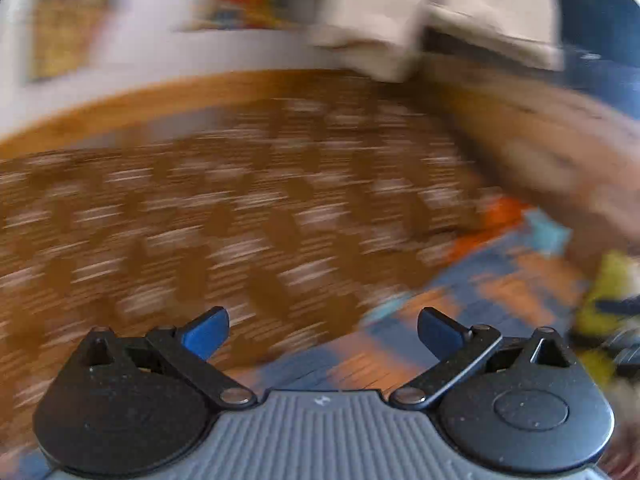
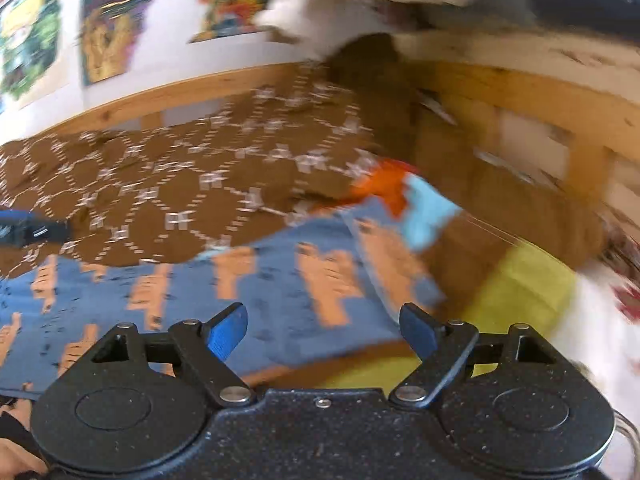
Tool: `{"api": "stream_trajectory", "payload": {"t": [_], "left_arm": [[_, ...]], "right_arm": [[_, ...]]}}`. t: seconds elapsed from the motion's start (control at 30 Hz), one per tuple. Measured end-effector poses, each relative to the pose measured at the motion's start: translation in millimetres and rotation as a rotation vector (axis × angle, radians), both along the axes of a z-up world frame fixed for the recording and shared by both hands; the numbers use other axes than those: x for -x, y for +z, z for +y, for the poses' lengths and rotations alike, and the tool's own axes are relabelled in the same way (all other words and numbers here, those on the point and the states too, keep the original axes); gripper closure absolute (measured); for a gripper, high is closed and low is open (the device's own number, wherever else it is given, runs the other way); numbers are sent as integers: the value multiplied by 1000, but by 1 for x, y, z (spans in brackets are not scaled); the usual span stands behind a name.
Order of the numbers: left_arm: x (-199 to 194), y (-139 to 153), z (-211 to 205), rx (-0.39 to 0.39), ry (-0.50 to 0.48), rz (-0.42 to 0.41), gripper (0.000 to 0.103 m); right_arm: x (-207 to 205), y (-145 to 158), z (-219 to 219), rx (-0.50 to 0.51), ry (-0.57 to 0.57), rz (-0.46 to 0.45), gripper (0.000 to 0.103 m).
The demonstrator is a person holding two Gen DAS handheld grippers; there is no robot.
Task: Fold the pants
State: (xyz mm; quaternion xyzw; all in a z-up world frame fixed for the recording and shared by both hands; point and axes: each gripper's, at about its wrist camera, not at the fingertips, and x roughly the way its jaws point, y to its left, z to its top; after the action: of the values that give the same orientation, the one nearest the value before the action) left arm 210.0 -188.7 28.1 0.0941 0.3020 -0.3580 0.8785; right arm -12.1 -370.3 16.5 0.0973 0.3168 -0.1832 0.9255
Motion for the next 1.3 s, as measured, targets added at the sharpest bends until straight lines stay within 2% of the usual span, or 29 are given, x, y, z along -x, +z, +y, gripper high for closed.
{"api": "stream_trajectory", "payload": {"t": [0.13,0.23,0.3,0.37,0.4,0.5,0.6,0.67,0.7,0.73,0.77,0.8,0.83,0.87,0.97,1.0,1.03,1.1,1.17,1.3], "left_arm": [[-12,-13,-88,-41,-202,9,0],[-24,-30,-134,-86,-265,30,0],[-28,-47,-154,-151,-302,20,0],[-26,-63,-166,-239,-314,-29,0],[-26,-72,-169,-255,-318,-42,0],[-34,-79,-170,-212,-305,18,0],[-36,-69,-170,-218,-274,42,0],[-36,-57,-171,-202,-258,51,0],[-34,-50,-171,-198,-245,66,2],[-34,-43,-173,-211,-224,92,10],[-33,-38,-176,-230,-202,133,18],[-34,-32,-177,-239,-195,184,34],[-35,-27,-179,-226,-203,253,45],[-34,-23,-179,-199,-216,312,47],[-31,-15,-183,-130,-241,464,47],[-34,-14,-187,-121,-244,491,42],[-34,-13,-190,-113,-246,517,30],[-35,-12,-195,-95,-231,560,14],[-34,-12,-199,-96,-202,568,14],[-38,-16,-215,-158,-164,567,14]], "right_arm": [[6,-7,-20,-46,-19,6,18],[0,-10,-30,-97,-19,5,22],[-6,-9,-38,-147,-45,19,26],[-6,-12,-51,-223,-109,24,30],[-4,-14,-57,-267,-136,9,31],[0,-20,-72,-377,-204,-46,32],[3,-25,-81,-459,-254,-104,34],[1,-27,-81,-471,-263,-121,50],[1,-29,-82,-479,-270,-124,62],[2,-32,-83,-497,-284,-134,71],[5,-34,-85,-520,-304,-159,74],[8,-36,-85,-537,-323,-184,79],[12,-36,-85,-534,-329,-201,83],[14,-33,-82,-501,-322,-209,85],[10,-18,-58,-287,-235,-182,89],[6,-13,-46,-197,-192,-163,89],[2,-10,-35,-120,-154,-146,90],[-6,-7,-13,33,-74,-112,90],[-13,-7,10,187,-8,-68,90],[-21,-14,36,346,77,-12,90]]}}
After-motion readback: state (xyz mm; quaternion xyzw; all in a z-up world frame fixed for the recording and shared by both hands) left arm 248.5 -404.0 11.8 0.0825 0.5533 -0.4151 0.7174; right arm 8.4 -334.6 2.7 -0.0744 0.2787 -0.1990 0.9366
